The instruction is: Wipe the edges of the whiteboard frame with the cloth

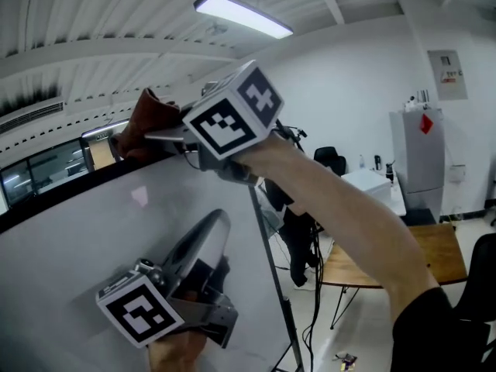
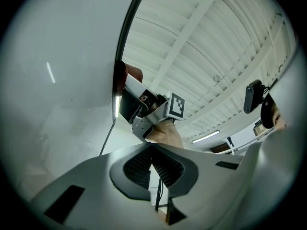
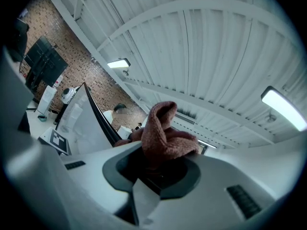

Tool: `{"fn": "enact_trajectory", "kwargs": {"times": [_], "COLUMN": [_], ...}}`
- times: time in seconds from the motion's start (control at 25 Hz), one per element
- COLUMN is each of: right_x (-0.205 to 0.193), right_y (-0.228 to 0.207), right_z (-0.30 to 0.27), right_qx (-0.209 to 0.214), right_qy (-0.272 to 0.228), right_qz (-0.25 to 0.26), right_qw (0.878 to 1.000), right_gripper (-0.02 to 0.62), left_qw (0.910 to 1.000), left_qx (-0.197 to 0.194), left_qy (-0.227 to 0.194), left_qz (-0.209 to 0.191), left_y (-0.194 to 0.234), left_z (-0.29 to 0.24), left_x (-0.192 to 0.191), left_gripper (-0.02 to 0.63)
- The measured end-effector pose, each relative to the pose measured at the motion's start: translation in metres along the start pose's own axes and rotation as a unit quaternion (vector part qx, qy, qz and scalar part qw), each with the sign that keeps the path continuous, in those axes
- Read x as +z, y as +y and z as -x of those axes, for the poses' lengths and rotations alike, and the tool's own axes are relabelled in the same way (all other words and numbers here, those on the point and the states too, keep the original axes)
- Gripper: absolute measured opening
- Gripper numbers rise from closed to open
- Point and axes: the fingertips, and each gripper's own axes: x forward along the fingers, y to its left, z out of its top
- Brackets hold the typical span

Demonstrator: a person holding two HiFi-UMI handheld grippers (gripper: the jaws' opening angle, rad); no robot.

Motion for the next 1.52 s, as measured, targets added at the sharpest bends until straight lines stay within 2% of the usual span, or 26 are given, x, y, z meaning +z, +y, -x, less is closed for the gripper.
{"fn": "enact_trajectory", "kwargs": {"times": [0.16,0.28,0.4,0.56,0.8,1.04,1.2,1.32,1.44,1.52], "right_x": [-0.015,-0.024,-0.030,-0.036,-0.043,-0.050,-0.052,-0.058,-0.060,-0.068], "right_y": [-0.026,-0.046,-0.064,-0.082,-0.100,-0.112,-0.120,-0.125,-0.124,-0.131], "right_z": [0.012,0.026,0.044,0.047,0.048,0.044,0.043,0.063,0.064,0.076], "right_qx": [0.003,0.000,-0.007,-0.035,-0.085,-0.109,-0.118,-0.108,-0.108,-0.123], "right_qy": [-0.007,-0.011,-0.018,-0.015,-0.005,-0.035,-0.082,-0.118,-0.136,-0.142], "right_qz": [-0.009,-0.020,-0.031,-0.040,-0.056,-0.068,-0.095,-0.111,-0.098,-0.078], "right_qw": [1.000,1.000,0.999,0.998,0.995,0.991,0.985,0.981,0.980,0.979], "right_gripper": [0.087,0.086,0.086,0.086,0.086,0.086,0.087,0.086,0.087,0.086], "left_qw": [0.9997,0.9995,0.9992,0.9994,0.9993,0.9983,0.9986,0.9989,0.9988,0.9989], "left_qx": [0.025,0.032,0.038,0.020,-0.015,-0.024,-0.013,-0.002,0.010,0.017], "left_qy": [-0.001,-0.001,0.013,0.023,0.035,0.047,0.049,0.047,0.047,0.044], "left_qz": [-0.009,0.007,-0.002,-0.015,0.003,0.025,0.013,0.005,-0.004,-0.005], "left_y": [0.011,0.015,0.016,0.021,0.027,0.047,0.059,0.061,0.069,0.071], "left_z": [-0.018,-0.032,-0.049,-0.051,-0.042,-0.035,-0.027,-0.046,-0.058,-0.072], "left_x": [-0.010,-0.022,-0.030,-0.024,-0.016,-0.022,-0.015,-0.030,-0.032,-0.042], "left_gripper": [-0.003,-0.003,-0.003,-0.003,-0.003,-0.003,-0.003,-0.003,-0.003,-0.003]}}
